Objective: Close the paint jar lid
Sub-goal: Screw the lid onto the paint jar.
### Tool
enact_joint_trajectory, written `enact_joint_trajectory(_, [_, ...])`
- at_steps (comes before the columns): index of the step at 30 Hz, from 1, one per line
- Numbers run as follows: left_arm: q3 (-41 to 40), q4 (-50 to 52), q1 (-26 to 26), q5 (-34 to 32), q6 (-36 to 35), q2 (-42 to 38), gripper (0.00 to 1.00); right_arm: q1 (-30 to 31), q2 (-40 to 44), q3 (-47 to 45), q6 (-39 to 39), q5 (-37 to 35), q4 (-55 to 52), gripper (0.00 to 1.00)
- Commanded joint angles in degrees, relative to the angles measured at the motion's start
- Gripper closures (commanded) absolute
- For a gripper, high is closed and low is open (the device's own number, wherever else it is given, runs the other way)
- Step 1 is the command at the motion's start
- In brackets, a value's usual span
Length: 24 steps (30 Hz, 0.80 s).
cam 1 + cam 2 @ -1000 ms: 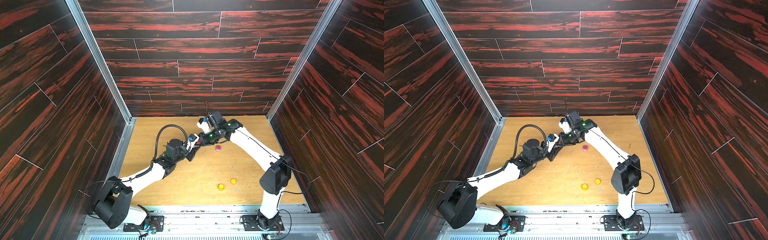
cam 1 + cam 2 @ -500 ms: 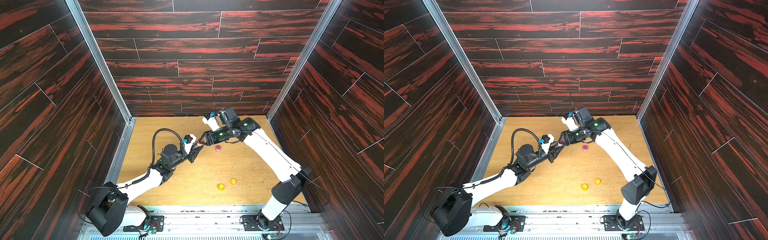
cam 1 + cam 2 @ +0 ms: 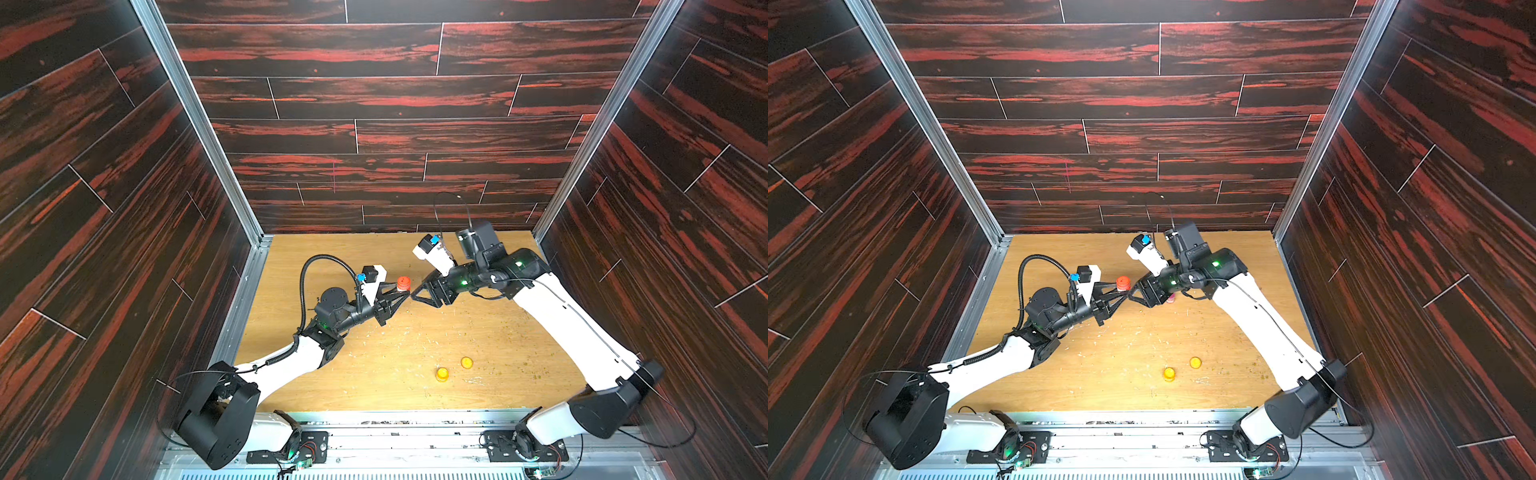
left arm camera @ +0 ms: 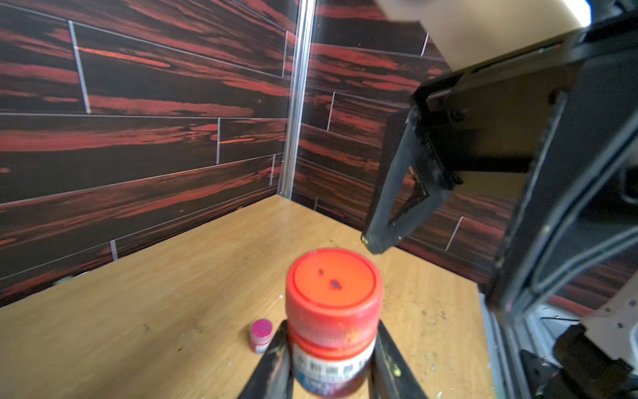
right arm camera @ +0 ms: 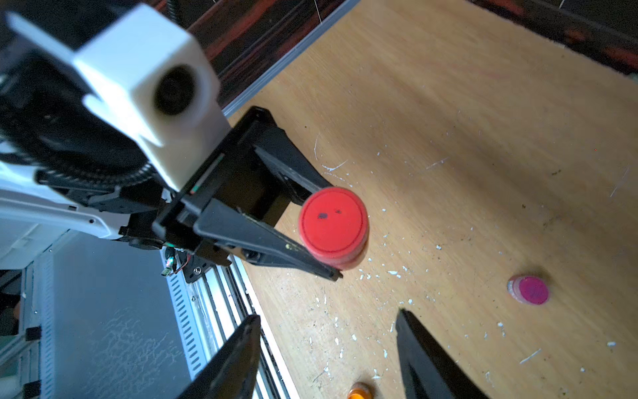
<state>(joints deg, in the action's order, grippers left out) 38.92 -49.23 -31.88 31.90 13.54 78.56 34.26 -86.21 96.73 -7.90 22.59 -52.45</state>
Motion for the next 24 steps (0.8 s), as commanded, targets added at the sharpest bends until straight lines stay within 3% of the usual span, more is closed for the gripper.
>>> enact_joint_trajectory(1, [1.9,-4.9,0.4,5.2,4.7,1.2,0.78,-0.6,0.5,-0.1,-5.4,3.0,3.2,0.35])
enact_joint_trajectory(15, [2.4,-6.0,0.5,6.6,6.5,1.4,0.77,-0.7,-1.8,-1.8,-7.8,6.3,8.4,0.36])
enact_joint_trajectory(24, [2.6,-4.6,0.6,6.4,5.4,0.8,0.77,-0.7,-3.0,-2.2,-6.9,7.2,9.0,0.44])
